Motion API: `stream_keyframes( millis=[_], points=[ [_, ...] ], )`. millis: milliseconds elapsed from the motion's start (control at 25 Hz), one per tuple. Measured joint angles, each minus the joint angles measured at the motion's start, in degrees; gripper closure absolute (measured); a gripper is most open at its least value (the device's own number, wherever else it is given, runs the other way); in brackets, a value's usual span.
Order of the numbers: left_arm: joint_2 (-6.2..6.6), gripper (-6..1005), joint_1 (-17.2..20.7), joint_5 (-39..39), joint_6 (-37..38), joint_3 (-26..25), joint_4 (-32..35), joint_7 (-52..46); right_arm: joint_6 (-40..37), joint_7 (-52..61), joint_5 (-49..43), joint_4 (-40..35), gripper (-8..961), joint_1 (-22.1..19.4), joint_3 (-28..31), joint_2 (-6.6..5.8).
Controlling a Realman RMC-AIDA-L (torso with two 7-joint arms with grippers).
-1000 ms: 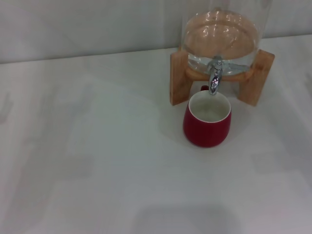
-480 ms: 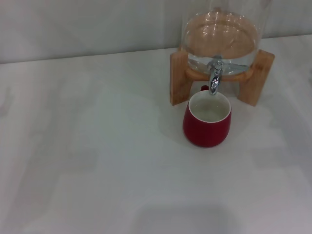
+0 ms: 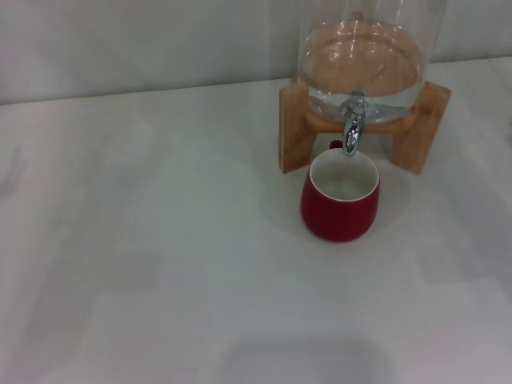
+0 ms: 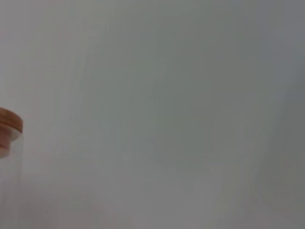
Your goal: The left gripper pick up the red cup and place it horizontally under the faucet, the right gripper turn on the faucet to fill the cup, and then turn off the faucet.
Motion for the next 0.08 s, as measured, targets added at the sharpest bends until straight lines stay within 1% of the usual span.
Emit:
stream_keyframes(
  millis=[80],
  points=[
    [-0.01, 115, 0.0, -0.1, -0.3, 0.0, 0.2, 0.0, 0.1, 0.0, -0.1, -0.5, 350, 0.0, -0.1, 0.02]
  ],
)
